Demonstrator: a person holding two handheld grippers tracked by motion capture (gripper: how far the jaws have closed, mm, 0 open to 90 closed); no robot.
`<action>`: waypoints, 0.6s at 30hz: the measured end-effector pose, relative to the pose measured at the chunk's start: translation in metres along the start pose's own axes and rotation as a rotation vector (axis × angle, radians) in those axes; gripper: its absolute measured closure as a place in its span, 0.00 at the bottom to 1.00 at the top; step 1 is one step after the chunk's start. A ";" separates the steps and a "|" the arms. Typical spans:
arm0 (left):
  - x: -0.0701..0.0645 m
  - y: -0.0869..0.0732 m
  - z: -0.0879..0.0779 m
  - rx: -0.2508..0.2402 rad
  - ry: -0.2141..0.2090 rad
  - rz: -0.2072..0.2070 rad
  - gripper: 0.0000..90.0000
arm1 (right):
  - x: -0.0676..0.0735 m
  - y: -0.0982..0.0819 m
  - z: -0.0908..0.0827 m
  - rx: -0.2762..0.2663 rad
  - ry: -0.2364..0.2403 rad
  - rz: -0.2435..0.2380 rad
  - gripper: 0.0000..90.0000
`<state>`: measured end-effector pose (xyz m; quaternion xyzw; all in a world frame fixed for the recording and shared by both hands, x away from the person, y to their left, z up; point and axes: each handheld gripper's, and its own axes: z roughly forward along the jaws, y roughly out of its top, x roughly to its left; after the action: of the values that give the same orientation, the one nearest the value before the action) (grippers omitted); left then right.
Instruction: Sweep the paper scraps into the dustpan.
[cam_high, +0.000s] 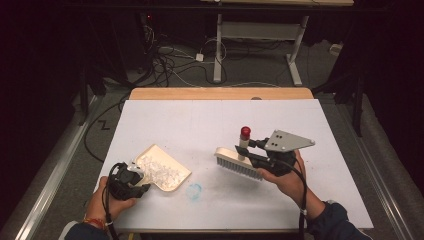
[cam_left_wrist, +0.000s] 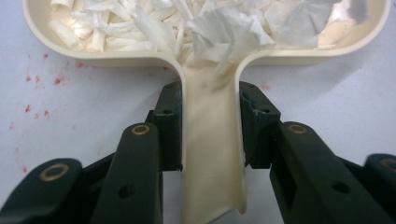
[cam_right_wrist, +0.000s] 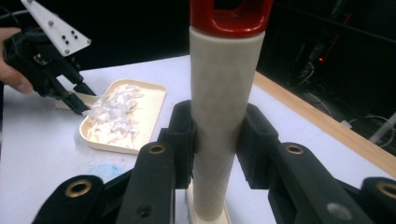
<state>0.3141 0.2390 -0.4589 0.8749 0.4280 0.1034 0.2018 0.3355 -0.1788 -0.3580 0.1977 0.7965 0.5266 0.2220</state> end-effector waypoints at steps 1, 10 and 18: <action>0.000 0.001 0.000 0.002 0.000 -0.001 0.71 | -0.003 -0.001 -0.005 -0.002 -0.002 0.005 0.78; -0.001 0.009 0.006 -0.014 0.005 -0.013 0.70 | -0.024 -0.010 -0.055 -0.004 -0.053 0.038 0.78; 0.002 0.017 0.010 -0.024 0.005 -0.033 0.70 | -0.038 -0.022 -0.095 0.022 -0.050 0.060 0.78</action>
<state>0.3312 0.2285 -0.4603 0.8651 0.4414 0.1073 0.2128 0.3116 -0.2792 -0.3400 0.2371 0.7900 0.5192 0.2238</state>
